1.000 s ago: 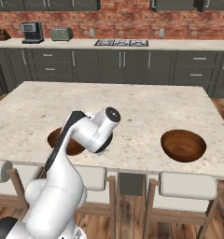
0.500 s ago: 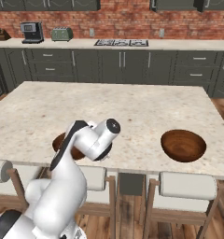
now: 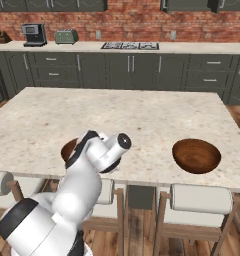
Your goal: Pick up the bowls from the cabinet and place each bowl in front of a stool on the dining counter.
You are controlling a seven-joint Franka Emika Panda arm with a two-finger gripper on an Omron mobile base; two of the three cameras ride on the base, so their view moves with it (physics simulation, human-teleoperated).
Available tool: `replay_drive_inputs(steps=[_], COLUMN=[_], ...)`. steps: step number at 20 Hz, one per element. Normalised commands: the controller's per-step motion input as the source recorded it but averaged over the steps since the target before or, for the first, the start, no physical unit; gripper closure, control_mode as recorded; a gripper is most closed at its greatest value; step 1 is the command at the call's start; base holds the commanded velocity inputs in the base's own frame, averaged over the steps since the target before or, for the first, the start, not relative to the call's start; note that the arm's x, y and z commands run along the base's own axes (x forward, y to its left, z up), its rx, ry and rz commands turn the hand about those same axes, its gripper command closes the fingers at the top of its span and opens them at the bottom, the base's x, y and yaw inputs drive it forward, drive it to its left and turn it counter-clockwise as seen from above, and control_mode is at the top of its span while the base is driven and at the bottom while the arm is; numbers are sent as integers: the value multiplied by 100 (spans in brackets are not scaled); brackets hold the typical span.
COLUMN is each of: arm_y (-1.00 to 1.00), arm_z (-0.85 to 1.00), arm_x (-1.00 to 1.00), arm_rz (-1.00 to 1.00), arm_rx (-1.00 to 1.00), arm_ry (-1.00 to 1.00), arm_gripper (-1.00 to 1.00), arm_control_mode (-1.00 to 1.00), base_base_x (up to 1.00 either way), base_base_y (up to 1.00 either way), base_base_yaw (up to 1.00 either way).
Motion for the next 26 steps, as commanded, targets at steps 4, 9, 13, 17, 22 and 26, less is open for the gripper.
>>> replay_drive_inputs(steps=[4, 9, 13, 17, 22, 26], arm_y=[-15, -4, 0, 0, 0, 0], arm_z=[-3, -17, -7, -3, -8, -6], arm_x=[33, 25, 11, 3, 0, 0], arm_rz=[1, 0, 0, 0, 0, 0], arm_rx=[16, 1, -1, 0, 0, 0], arm_ry=[0, 3, 1, 1, 1, 0], arm_gripper=[100, 100, 100, 100, -100, -100], arm_control_mode=[-100, -100, -100, -100, -100, -100], base_base_x=[0, 0, 0, 0, 0, 0], base_base_y=[0, 0, 0, 0, 0, 0], base_base_yaw=[0, 0, 0, 0, 0, 0])
